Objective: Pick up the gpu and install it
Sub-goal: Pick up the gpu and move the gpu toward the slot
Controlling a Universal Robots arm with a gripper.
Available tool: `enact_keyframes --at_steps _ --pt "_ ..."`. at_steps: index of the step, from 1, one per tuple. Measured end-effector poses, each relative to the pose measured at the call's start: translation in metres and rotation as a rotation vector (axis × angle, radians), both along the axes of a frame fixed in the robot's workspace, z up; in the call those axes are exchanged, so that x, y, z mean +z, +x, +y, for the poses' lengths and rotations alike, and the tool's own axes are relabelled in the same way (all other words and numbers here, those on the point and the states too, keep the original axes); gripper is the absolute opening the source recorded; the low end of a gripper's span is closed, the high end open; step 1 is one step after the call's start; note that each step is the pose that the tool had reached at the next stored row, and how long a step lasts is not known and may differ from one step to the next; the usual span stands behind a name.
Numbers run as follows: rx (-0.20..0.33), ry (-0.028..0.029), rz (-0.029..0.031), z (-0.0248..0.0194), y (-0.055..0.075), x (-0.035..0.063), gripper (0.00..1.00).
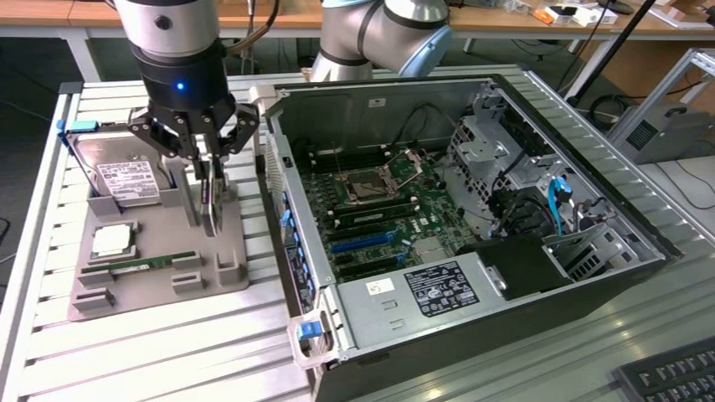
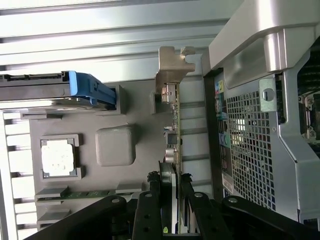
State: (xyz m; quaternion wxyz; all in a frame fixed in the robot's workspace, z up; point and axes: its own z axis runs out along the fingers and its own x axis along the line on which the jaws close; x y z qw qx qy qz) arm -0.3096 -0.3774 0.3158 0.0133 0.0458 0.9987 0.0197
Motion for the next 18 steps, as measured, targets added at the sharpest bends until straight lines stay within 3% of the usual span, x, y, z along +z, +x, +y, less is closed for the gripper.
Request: enact_keyframes --at_steps 18 --pt "0.000 0.0020 -0.0001 0.0000 0.0000 0.0068 0.26"
